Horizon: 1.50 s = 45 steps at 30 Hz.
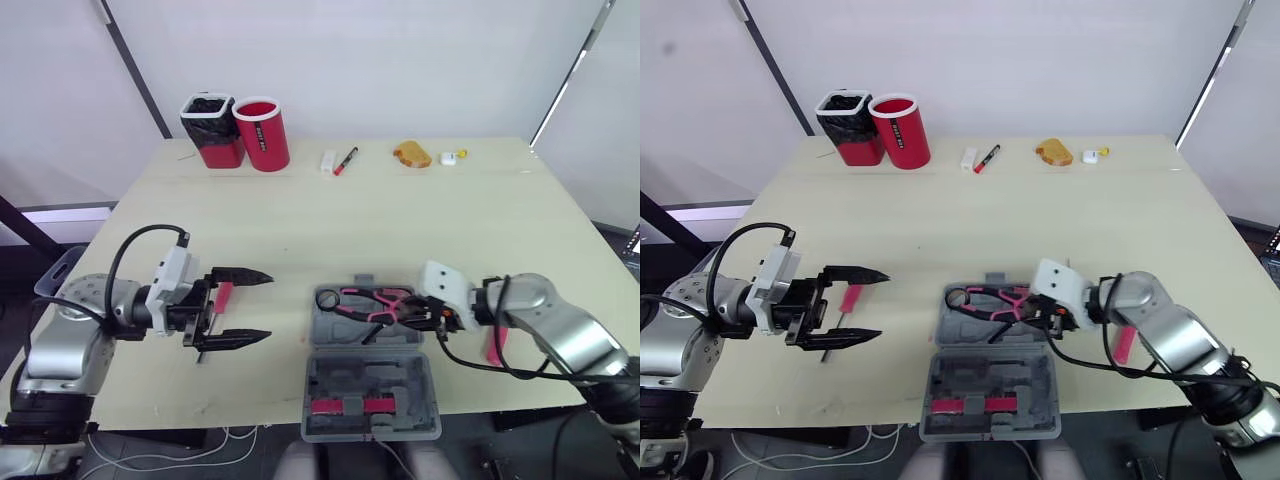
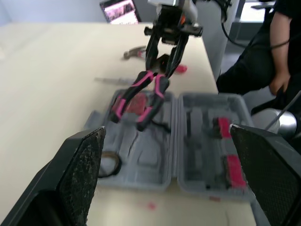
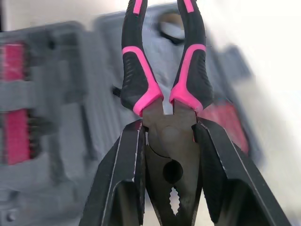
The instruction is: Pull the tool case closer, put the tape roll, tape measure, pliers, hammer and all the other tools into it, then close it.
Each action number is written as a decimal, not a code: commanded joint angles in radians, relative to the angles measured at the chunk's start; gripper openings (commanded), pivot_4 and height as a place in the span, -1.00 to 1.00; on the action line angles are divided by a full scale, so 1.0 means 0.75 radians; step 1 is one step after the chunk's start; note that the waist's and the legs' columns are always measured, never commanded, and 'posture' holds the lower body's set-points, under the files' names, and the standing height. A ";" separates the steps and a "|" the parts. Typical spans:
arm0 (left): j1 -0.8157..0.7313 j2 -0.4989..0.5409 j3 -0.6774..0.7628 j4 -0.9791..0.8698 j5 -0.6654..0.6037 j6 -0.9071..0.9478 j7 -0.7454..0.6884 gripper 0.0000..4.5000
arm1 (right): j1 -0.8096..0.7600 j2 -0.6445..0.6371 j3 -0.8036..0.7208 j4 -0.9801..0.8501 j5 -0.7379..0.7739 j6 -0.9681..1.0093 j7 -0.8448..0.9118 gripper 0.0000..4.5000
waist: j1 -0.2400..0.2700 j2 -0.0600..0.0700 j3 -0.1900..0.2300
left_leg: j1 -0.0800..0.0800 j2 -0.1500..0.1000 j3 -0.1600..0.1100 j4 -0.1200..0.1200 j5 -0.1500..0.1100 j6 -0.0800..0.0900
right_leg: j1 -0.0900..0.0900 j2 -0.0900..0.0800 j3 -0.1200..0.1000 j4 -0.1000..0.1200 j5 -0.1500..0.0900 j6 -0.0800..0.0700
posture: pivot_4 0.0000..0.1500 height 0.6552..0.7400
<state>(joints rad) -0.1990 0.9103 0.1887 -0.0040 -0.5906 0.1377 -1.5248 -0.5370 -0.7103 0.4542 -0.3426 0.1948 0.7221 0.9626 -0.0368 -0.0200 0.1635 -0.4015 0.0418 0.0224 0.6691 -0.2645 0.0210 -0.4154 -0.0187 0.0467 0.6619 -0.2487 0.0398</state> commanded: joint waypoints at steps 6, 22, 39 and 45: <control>0.094 0.044 0.064 -0.005 -0.002 -0.019 -0.030 1.00 | -0.181 0.090 0.226 0.120 -0.186 0.046 0.021 -0.57 | 0.006 0.000 0.000 | -0.002 0.000 0.000 0.000 0.000 0.000 | -0.002 -0.001 -0.001 0.000 0.000 0.000 | 1.00 1.00; 0.119 0.047 0.085 0.024 0.041 -0.072 0.002 1.00 | -0.276 0.280 0.329 0.395 -0.347 -0.139 0.065 -0.57 | -0.008 0.000 0.000 | -0.001 0.002 0.001 0.000 0.000 0.000 | -0.003 0.001 -0.001 0.003 0.001 -0.001 | 1.00 1.00; 0.123 0.023 0.072 0.009 0.044 -0.077 0.024 1.00 | -0.172 0.322 0.076 0.367 -0.224 -0.224 0.097 0.62 | 0.000 0.000 0.000 | -0.002 0.002 0.000 0.000 0.000 0.000 | -0.003 0.000 -0.001 0.003 0.001 -0.001 | 1.00 1.00; 0.114 0.014 0.068 0.002 0.043 -0.072 0.030 1.00 | -0.062 0.421 -0.025 0.466 -0.181 -0.433 0.018 -0.33 | -0.002 0.000 0.000 | -0.001 0.002 0.001 0.000 0.000 0.000 | -0.003 0.001 -0.001 0.003 0.001 -0.001 | 1.00 1.00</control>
<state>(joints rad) -0.1040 0.9168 0.2265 0.0227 -0.5517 0.0903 -1.5012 -0.5859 -0.3949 0.4697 0.0086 0.0487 0.4445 0.9897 -0.0382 -0.0204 0.1639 -0.4025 0.0430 0.0230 0.6694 -0.2644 0.0208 -0.4175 -0.0183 0.0460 0.6643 -0.2479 0.0390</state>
